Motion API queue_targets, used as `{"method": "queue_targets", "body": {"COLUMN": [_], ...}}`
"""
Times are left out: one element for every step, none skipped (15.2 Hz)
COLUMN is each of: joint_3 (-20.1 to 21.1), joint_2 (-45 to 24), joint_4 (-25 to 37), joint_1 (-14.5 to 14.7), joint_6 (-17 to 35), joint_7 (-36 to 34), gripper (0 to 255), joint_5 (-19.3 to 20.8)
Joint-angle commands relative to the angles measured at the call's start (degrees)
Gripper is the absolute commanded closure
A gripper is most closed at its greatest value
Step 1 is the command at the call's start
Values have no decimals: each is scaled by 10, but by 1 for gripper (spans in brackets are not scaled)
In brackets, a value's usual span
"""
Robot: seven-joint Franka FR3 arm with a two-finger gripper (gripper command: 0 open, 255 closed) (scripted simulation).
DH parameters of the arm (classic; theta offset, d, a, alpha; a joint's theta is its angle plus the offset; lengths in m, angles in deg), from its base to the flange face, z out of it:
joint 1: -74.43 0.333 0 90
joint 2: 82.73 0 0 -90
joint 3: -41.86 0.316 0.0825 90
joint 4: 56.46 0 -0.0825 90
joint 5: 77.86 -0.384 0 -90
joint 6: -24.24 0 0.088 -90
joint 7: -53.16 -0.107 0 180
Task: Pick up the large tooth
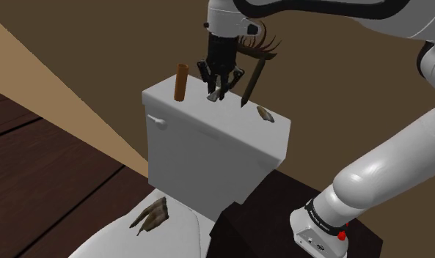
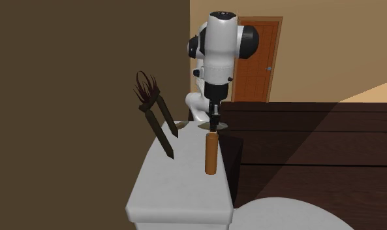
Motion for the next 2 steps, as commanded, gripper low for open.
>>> {"method": "queue_targets", "body": {"joint_3": [0,0], "joint_2": [0,0], "joint_4": [10,10], "joint_1": [0,0], "joint_6": [-10,-10], "joint_7": [-1,-1], "gripper": [255,255], "joint_5": [0,0]}}
